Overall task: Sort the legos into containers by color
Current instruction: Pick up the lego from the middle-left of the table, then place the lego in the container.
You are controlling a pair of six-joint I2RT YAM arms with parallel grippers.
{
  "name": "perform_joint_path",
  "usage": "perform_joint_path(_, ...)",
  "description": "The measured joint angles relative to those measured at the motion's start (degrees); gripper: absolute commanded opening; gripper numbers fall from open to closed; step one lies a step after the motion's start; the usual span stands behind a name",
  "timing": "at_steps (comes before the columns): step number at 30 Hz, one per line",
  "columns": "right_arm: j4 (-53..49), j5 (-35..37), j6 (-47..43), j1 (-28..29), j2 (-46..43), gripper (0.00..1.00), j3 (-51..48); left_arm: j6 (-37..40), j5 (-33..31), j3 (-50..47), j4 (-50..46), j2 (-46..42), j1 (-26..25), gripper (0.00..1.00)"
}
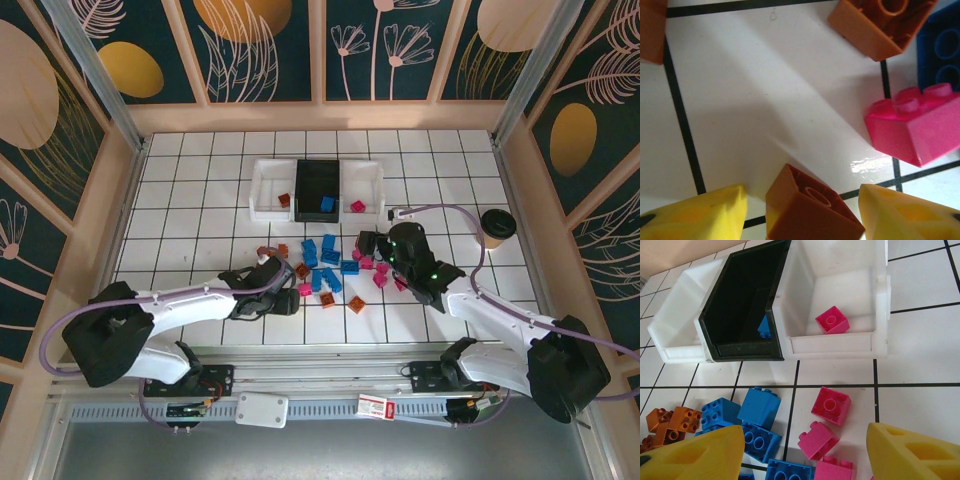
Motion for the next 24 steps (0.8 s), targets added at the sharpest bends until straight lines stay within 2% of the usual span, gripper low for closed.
perform_joint_path(5, 0.0, 0.2, 0.0, 0.0, -0.1, 0.66, -0.1, 0.1, -1.3, 0.0, -0.4, 0.1, 0.0, 0.34)
perform_joint_path(9, 0.0, 0.2, 0.0, 0.0, -0.1, 0.66, -0.1, -0.1, -1.2, 0.0, 0.0, -0.2, 0.0, 0.24)
perform_joint_path(16, 0.0, 0.2, 0.2, 0.0, -0.1, 0.66, -0.1, 1.4, -3.7, 5.3, -2.1, -1.5, 2.0, 0.23)
perform_joint_path(21, 0.0, 0.2, 0.2, 0.0, -0.1, 0.66, -0.1, 4.8, -6.8, 15.7, -1.6, -1.3, 10.7, 0.24)
perform_joint_path(24, 0.0, 0.2, 0.2, 0.0, 0.0, 0.66, -0.1, 6.5, -8.5, 25.2, -0.1, 4.1, 15.3, 0.22)
